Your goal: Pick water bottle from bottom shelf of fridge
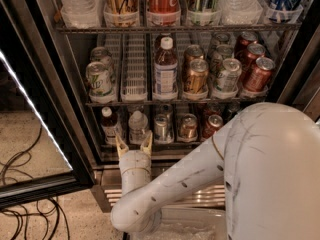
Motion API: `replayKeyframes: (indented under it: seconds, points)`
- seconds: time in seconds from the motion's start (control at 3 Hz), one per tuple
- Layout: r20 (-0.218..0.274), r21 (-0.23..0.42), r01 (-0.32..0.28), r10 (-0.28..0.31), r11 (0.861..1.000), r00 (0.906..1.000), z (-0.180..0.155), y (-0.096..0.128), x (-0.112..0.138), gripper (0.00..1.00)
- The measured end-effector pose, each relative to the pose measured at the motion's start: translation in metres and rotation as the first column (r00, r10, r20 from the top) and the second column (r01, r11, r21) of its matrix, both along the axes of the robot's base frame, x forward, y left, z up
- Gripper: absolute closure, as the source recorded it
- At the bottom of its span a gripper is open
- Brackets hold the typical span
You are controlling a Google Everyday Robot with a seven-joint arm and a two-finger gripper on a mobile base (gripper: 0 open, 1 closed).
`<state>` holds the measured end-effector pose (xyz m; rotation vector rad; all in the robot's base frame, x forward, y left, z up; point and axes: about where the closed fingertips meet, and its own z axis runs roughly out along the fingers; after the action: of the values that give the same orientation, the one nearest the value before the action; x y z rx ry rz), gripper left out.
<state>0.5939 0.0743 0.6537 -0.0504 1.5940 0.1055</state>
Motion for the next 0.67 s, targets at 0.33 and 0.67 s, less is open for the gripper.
replayKeyframes:
  seconds: [0.33, 0.67]
  points:
    - [0.0, -0.016, -0.019, 0.019, 1.0, 0.9998, -0.0013, 0.0043, 0.0112, 0.33]
    - [0.002, -0.027, -0.032, 0.032, 0.999, 0.9995, -0.0024, 0.0082, 0.0203, 0.39]
